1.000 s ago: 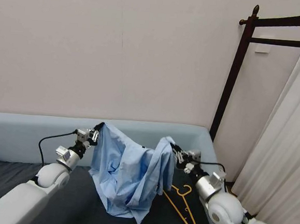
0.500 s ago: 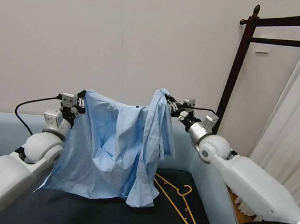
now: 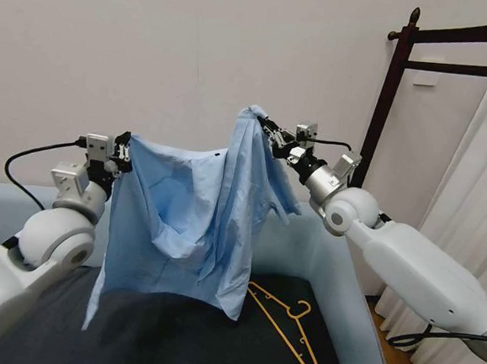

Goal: Pick up the clothes from the sofa and hang them on the clothes hanger.

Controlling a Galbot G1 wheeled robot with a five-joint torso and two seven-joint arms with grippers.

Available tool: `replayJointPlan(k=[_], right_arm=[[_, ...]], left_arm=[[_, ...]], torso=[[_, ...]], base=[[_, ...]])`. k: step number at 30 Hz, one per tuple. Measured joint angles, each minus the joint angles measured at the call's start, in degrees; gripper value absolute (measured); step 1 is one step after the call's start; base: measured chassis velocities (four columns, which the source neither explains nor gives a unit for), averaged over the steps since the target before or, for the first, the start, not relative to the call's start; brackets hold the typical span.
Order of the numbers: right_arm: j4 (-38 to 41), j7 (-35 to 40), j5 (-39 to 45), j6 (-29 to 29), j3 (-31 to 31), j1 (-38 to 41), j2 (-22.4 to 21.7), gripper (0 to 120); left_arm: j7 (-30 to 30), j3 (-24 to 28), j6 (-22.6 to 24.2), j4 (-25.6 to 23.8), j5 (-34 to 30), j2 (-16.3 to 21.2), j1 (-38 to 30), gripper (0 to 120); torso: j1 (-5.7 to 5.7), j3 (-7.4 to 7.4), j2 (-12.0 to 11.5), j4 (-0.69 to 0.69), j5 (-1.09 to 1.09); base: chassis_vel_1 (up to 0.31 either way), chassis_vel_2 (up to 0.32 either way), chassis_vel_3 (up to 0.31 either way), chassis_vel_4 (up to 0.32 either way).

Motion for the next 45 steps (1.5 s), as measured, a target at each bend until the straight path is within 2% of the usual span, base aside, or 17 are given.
replayJointPlan(k=[6, 13, 18, 22, 23, 27, 33, 34, 41, 45], right_arm=[[5.65, -0.78, 0.39, -0.01, 1.52, -3.03, -5.09, 0], [3.30, -1.91, 1.72, -0.01, 1.86, -2.52, -5.05, 0], [-1.05, -4.90, 0.80, 0.84, 1.53, -3.67, -3.18, 0], [-5.80, -7.35, -2.32, 2.38, 0.87, -6.84, -0.93, 0], [-5.80, -7.35, -2.32, 2.38, 0.87, -6.84, -0.93, 0], [-10.94, -10.40, -6.47, 5.28, 0.68, -10.70, 1.43, 0], [-13.65, -14.97, -10.84, 8.14, 1.47, -16.42, 1.84, 0], [-15.36, -17.72, -12.63, 9.21, 2.36, -19.56, 1.69, 0], [-19.38, -26.07, -18.02, 12.67, 5.18, -28.75, 1.52, 0], [-20.66, -26.45, -21.59, 13.46, 7.12, -31.68, 2.62, 10]], left_arm=[[-2.02, -0.38, 0.59, -3.57, -1.41, 0.30, 0.43, 0], [-3.85, 0.73, 1.36, -3.36, -2.27, -1.06, -1.15, 0], [-4.16, 2.10, 1.18, 0.52, -0.67, -4.23, -2.11, 0], [-3.23, 2.56, -0.50, 6.56, 4.76, -10.47, 0.62, 0], [-3.23, 2.56, -0.50, 6.56, 4.76, -10.47, 0.62, 0], [-1.28, 2.91, -3.30, 12.72, 10.73, -14.78, 3.28, 0], [0.04, 2.55, -5.47, 16.37, 14.19, -16.23, 6.09, 0], [0.62, 2.14, -6.44, 17.32, 15.28, -16.52, 7.84, 0], [1.40, 2.11, -7.72, 17.62, 18.60, -18.94, 14.38, 0], [1.29, 2.36, -7.97, 19.06, 19.60, -20.20, 14.79, 0]], torso=[[0.00, 0.00, 0.00, -0.09, 0.03], [0.00, 0.01, 0.00, -0.04, 0.02], [0.00, 0.01, 0.00, -0.03, 0.02], [0.00, 0.02, 0.00, -0.05, 0.00], [0.00, 0.02, 0.00, -0.05, 0.00], [0.01, 0.02, 0.00, -0.04, 0.01], [0.01, 0.02, 0.00, -0.03, 0.01], [0.01, 0.02, 0.00, -0.04, 0.03], [0.00, 0.01, 0.00, -0.06, 0.02], [0.00, 0.01, 0.00, -0.05, 0.03]], base=[[0.000, 0.000, 0.000, 0.000], [0.000, 0.000, 0.000, 0.000], [0.000, 0.000, 0.000, 0.000], [0.000, 0.000, 0.000, 0.000], [0.000, 0.000, 0.000, 0.000], [0.000, 0.000, 0.000, 0.000], [0.000, 0.000, 0.000, 0.000], [0.000, 0.000, 0.000, 0.000], [0.000, 0.000, 0.000, 0.000], [0.000, 0.000, 0.000, 0.000]])
